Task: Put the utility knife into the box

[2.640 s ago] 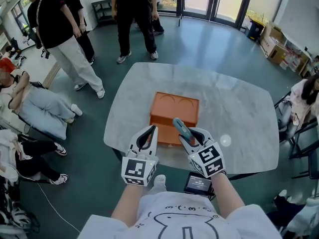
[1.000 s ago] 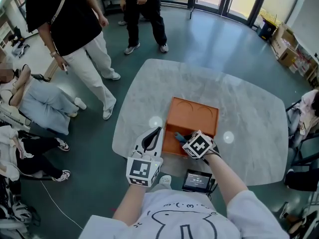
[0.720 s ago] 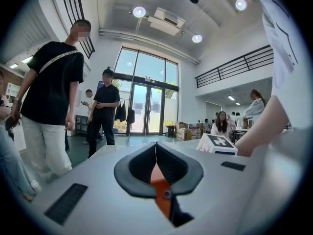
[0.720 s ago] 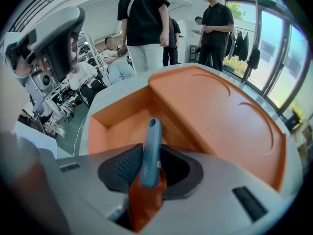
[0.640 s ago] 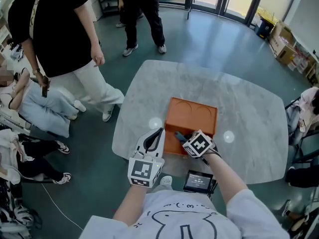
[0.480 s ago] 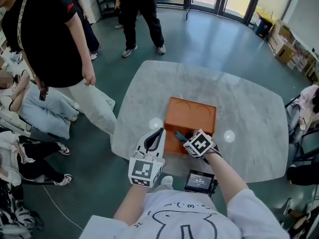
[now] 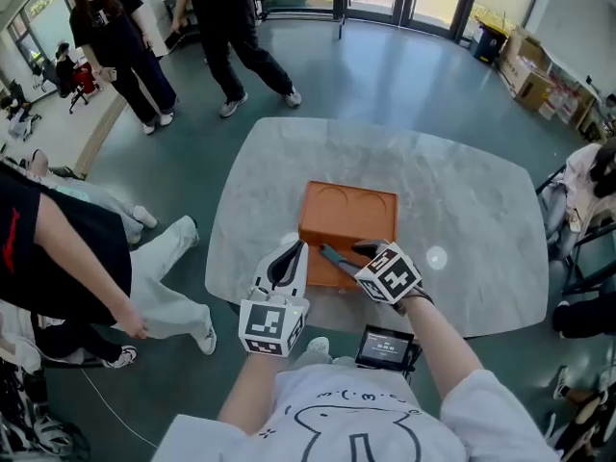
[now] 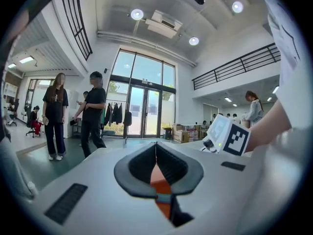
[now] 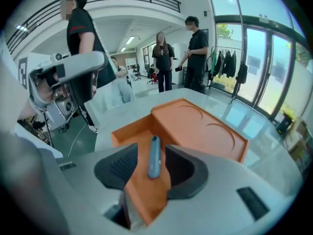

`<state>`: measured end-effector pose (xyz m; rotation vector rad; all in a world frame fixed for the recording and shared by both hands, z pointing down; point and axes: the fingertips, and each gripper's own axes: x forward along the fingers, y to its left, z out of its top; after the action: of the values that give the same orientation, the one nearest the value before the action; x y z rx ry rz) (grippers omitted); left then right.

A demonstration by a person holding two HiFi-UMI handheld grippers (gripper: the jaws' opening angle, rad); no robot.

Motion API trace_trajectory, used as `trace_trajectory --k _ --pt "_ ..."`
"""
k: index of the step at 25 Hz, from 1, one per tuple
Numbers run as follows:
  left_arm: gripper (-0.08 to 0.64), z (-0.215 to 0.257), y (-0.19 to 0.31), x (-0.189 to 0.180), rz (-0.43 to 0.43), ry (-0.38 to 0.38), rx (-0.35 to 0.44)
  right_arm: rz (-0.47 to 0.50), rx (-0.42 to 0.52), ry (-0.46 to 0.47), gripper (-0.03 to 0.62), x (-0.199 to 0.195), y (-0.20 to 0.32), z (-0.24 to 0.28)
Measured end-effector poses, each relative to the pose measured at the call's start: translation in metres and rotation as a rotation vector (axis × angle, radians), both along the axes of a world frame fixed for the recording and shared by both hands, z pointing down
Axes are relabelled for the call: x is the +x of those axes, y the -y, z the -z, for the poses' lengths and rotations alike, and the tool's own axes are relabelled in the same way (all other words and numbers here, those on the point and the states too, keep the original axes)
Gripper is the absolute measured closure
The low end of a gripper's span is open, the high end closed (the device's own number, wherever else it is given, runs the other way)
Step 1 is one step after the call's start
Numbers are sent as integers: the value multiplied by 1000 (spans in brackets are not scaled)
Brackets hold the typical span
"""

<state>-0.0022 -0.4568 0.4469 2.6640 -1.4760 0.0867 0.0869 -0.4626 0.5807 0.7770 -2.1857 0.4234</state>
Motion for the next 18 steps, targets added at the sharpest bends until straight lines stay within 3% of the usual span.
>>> trace_trajectory --k 4,13,18 --pt "545 3 -13 11 4 0 4 -20 74 36 411 9 -8 27" --pt "545 43 -24 20 9 -22 62 -99 204 148 555 20 -31 93" --pt "545 67 -29 33 7 -27 110 -144 284 234 581 37 -44 133"
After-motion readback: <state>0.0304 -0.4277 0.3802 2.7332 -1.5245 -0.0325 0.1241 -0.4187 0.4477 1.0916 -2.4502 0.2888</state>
